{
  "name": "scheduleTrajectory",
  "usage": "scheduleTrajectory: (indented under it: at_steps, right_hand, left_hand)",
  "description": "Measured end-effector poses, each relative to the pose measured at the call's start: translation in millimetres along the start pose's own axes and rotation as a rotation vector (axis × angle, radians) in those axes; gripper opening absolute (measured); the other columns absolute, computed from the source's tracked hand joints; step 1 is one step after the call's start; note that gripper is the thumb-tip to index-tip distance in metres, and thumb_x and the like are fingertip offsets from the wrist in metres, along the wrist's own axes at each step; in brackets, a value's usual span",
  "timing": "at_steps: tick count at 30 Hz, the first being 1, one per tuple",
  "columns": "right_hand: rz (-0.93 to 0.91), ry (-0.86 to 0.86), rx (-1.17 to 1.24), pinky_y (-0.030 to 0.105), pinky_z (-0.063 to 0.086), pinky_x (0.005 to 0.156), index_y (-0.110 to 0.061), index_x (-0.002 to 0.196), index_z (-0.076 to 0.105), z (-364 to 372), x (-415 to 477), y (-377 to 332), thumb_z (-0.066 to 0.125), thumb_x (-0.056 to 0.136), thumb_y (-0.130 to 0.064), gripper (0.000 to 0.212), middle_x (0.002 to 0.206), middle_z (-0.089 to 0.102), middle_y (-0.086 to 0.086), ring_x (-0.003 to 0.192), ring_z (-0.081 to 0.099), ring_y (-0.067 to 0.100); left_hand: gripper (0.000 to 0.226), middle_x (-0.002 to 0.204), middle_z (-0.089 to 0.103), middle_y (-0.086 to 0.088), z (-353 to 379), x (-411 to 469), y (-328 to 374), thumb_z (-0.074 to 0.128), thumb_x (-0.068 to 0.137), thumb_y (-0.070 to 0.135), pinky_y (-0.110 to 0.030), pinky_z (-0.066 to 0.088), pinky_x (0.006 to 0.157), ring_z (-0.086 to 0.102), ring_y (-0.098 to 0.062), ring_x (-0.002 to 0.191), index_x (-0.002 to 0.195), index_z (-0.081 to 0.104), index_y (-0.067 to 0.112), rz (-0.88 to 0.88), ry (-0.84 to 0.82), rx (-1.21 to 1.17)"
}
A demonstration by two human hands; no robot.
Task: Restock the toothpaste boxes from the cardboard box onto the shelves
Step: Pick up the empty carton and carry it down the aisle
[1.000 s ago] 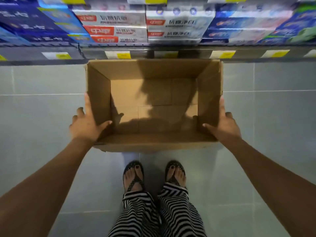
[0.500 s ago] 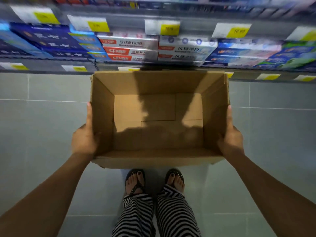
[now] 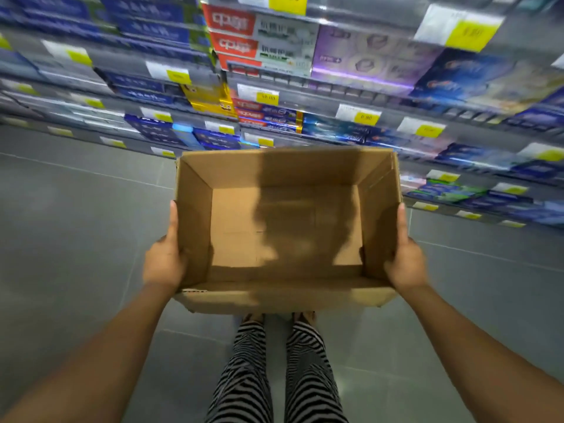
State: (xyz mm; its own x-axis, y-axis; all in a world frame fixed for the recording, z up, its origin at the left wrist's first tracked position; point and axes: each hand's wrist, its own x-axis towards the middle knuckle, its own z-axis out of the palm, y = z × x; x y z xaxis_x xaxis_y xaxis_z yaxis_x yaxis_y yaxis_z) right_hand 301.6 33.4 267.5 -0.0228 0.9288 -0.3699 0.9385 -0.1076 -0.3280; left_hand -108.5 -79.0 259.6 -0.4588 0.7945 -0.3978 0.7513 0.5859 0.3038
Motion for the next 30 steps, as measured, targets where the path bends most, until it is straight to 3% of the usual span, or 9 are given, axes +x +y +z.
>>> scheduleTrajectory:
  at_steps: [6,9,14,18,20,23,27,30]
  right_hand:
    - [-0.154,-0.045,0.034,0.045,0.049,0.060,-0.042,0.143,-0.020,-40.2,-36.0,-31.6,0.054,0.071,0.002,0.113,0.079,0.056,0.021,0.067,0.057,0.039]
    - [-0.262,-0.087,0.002,0.038,0.043,0.055,-0.040,0.142,-0.022,-49.6,-44.6,-48.9,0.050,0.073,-0.006,0.105,0.073,0.057,0.022,0.064,0.057,0.039]
    - [-0.431,-0.159,-0.096,0.035,0.042,0.058,-0.036,0.145,-0.019,-46.8,-59.6,-103.2,0.059,0.070,0.003,0.114,0.083,0.064,0.026,0.071,0.061,0.040]
    - [-0.615,-0.222,-0.214,0.044,0.051,0.069,-0.052,0.132,-0.031,-18.3,-80.6,-155.6,0.055,0.067,0.006,0.122,0.094,0.063,0.025,0.078,0.061,0.040]
    - [-0.693,-0.256,-0.242,0.044,0.051,0.070,-0.049,0.136,-0.027,-1.0,-101.5,-191.2,0.055,0.070,0.005,0.118,0.097,0.064,0.024,0.080,0.062,0.039]
    - [-0.799,-0.290,-0.329,0.037,0.041,0.062,-0.031,0.147,-0.011,27.6,-143.2,-248.0,0.057,0.076,0.001,0.104,0.088,0.062,0.024,0.078,0.061,0.040]
    - [-0.970,-0.340,-0.486,0.034,0.038,0.062,-0.035,0.144,-0.019,80.4,-198.2,-307.7,0.060,0.076,-0.002,0.109,0.085,0.061,0.022,0.076,0.060,0.039]
    - [-1.064,-0.382,-0.554,0.031,0.037,0.065,-0.033,0.147,-0.016,120.5,-245.2,-351.4,0.058,0.083,-0.007,0.101,0.091,0.063,0.022,0.080,0.062,0.037]
  left_hand:
    - [0.100,0.085,0.062,-0.030,-47.8,-76.7,-20.0,0.058,0.083,0.001,-0.044,0.045,0.065,0.061,-0.044,0.075,0.149,-0.011,0.032,-0.072,0.089,-0.022]
    - [0.101,0.087,0.061,-0.033,-55.0,-121.2,-38.9,0.057,0.082,0.000,-0.042,0.043,0.065,0.061,-0.046,0.078,0.148,-0.012,0.034,-0.158,0.135,-0.071]
    - [0.106,0.083,0.062,-0.027,-46.0,-197.4,-87.8,0.056,0.085,0.008,-0.041,0.044,0.064,0.061,-0.042,0.073,0.138,-0.026,0.049,-0.332,0.209,-0.153]
    - [0.091,0.070,0.062,-0.029,-35.5,-270.8,-133.6,0.047,0.079,0.025,-0.035,0.034,0.055,0.060,-0.043,0.063,0.149,-0.011,0.031,-0.441,0.303,-0.241]
    - [0.089,0.070,0.063,-0.031,-24.6,-306.4,-162.1,0.044,0.078,0.028,-0.036,0.033,0.054,0.061,-0.044,0.060,0.150,-0.008,0.026,-0.515,0.353,-0.280]
    - [0.099,0.071,0.063,-0.032,-1.3,-359.5,-207.2,0.056,0.084,0.011,-0.036,0.035,0.056,0.060,-0.040,0.058,0.146,-0.018,0.034,-0.692,0.376,-0.309]
    - [0.101,0.066,0.058,-0.023,16.9,-426.3,-253.4,0.060,0.087,0.009,-0.032,0.036,0.053,0.049,-0.026,0.049,0.145,-0.018,0.038,-0.930,0.374,-0.431]
    - [0.096,0.055,0.048,-0.013,30.3,-475.2,-276.2,0.057,0.087,0.005,-0.029,0.027,0.046,0.037,-0.016,0.041,0.148,-0.012,0.032,-1.061,0.417,-0.497]
